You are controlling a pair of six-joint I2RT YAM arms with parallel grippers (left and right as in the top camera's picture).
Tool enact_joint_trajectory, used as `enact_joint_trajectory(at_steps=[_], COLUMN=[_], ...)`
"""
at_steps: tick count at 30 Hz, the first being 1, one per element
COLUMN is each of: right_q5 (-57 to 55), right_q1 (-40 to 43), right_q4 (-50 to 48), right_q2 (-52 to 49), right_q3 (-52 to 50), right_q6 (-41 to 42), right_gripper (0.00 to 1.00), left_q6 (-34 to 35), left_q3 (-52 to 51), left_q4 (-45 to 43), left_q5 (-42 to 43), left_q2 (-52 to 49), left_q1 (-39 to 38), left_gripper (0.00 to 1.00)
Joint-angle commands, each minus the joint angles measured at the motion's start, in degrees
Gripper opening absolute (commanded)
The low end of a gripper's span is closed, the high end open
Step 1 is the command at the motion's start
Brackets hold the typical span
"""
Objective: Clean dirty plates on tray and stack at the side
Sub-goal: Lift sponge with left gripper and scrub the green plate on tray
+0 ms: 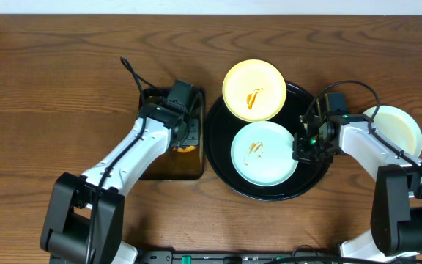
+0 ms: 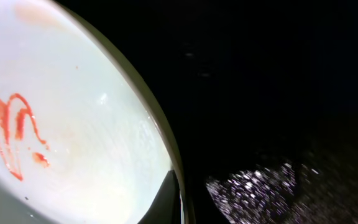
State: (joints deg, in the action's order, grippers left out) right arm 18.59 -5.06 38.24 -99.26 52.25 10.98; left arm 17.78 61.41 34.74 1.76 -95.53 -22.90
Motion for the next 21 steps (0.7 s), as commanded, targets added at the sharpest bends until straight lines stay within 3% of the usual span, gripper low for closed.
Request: enact_joint_trajectory(at_steps=[1,21], right_q5=[2.3,2.5], right_q1=[-0.7,-0.7], right_q4=[0.0,-0.1], right_q2=[-1.6,-1.6], right_q3=[-1.6,-1.6], right_q6=[-4.0,-4.0], right_gripper=[0.01,0.01], left_q6=[-1.7,-0.8], left_q3=[0.1,0.1], left_q4=[-1.8,-19.7], left_q5=[3.9,5.7], left_q2=[0.6,-1.2], left_q1=[-2.2,-20.1], left_gripper=[0.08,0.08])
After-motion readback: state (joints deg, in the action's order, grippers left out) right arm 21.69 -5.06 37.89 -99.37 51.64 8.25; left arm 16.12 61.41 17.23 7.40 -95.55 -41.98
